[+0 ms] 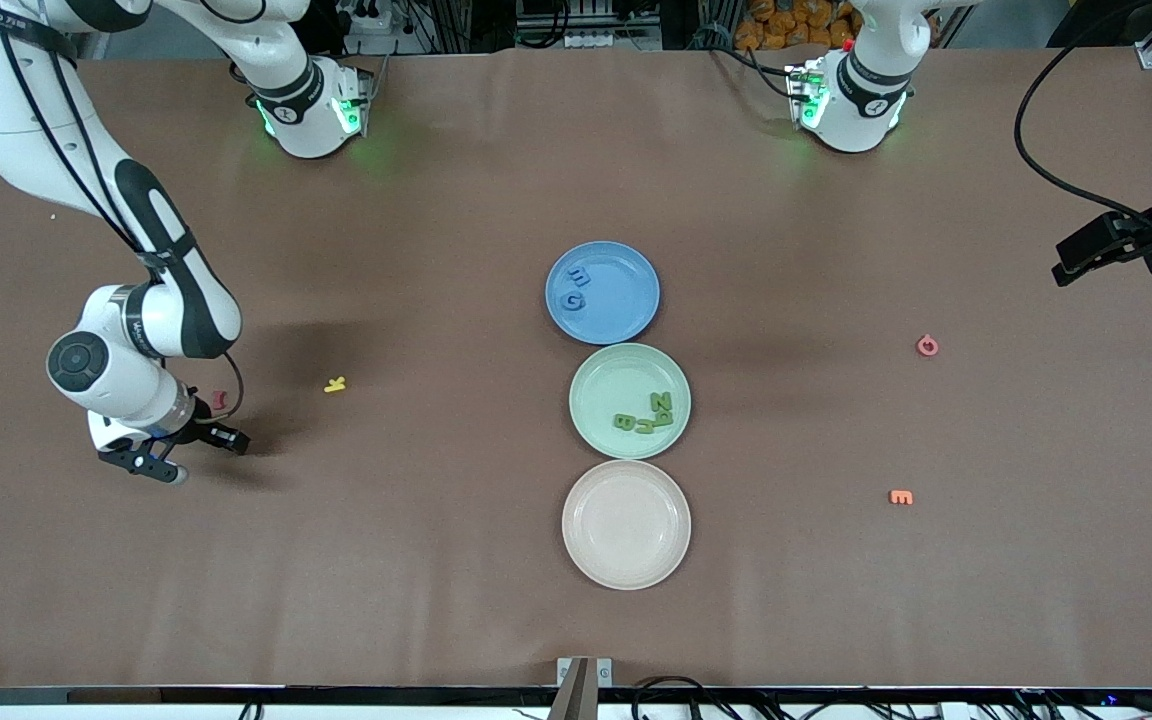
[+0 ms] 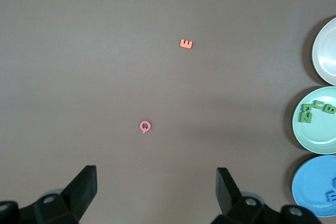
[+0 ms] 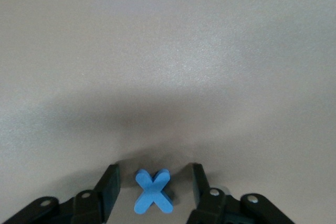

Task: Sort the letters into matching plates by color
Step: 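Grasp the blue x with the right gripper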

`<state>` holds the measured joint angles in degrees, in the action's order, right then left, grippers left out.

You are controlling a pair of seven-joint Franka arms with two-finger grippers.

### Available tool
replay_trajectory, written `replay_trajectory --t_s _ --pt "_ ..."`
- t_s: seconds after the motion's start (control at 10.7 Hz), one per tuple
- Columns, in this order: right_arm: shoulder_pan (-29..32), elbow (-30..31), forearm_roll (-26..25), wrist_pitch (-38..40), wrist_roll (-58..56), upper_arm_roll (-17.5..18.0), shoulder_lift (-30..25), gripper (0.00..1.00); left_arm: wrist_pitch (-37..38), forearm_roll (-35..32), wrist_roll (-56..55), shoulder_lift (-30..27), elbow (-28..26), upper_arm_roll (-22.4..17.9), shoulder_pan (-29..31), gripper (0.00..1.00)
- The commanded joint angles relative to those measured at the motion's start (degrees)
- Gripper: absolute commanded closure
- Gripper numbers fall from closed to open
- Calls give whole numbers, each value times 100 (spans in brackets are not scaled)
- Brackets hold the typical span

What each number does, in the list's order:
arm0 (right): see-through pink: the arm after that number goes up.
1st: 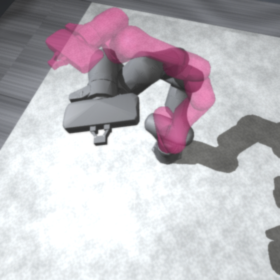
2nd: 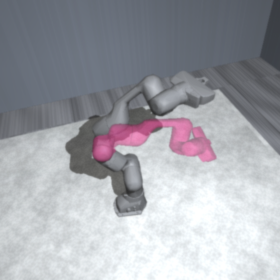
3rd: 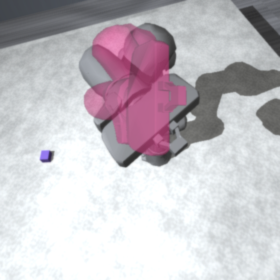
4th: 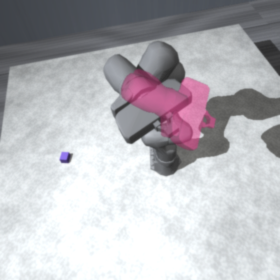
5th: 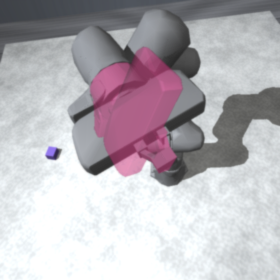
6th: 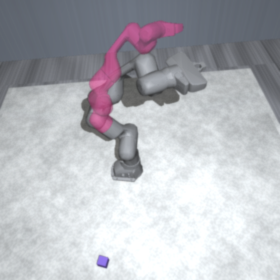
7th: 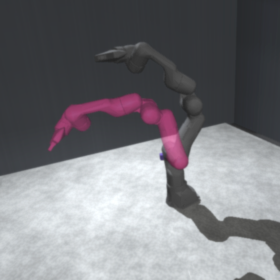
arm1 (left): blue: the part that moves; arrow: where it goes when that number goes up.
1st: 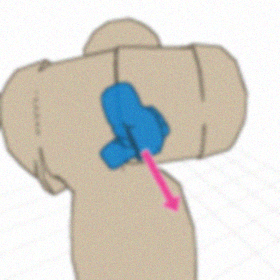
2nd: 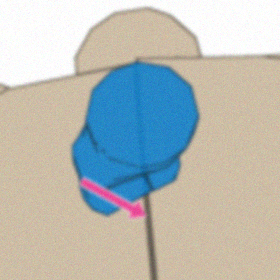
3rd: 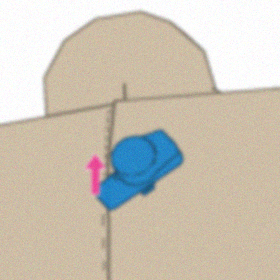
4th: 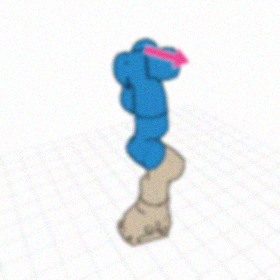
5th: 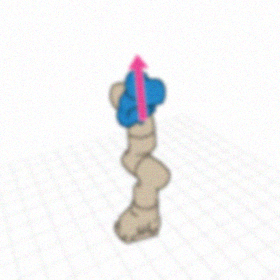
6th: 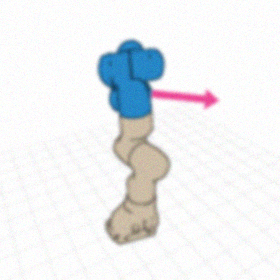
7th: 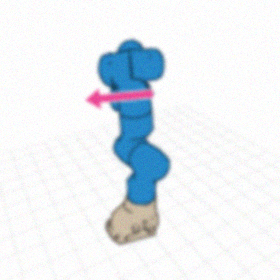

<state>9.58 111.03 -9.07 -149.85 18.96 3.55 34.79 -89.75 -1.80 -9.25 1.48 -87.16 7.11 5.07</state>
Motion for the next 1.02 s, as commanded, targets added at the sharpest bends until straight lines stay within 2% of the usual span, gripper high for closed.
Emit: replay_trajectory --t_s 0.0,0.28,0.84,0.93 --pt "123 288 -104 -1 -112 76 -253 46 28 162 125 -192 -152 10 30 0" --pt "123 305 -104 -36 -112 76 -236 57 28 92 108 -166 -117 19 -41 0" --pt "96 350 -113 25 -138 76 -280 88 28 83 116 -157 -117 19 -6 0" --pt "70 341 -113 87 -286 76 -358 88 37 83 116 -165 -117 10 3 0"
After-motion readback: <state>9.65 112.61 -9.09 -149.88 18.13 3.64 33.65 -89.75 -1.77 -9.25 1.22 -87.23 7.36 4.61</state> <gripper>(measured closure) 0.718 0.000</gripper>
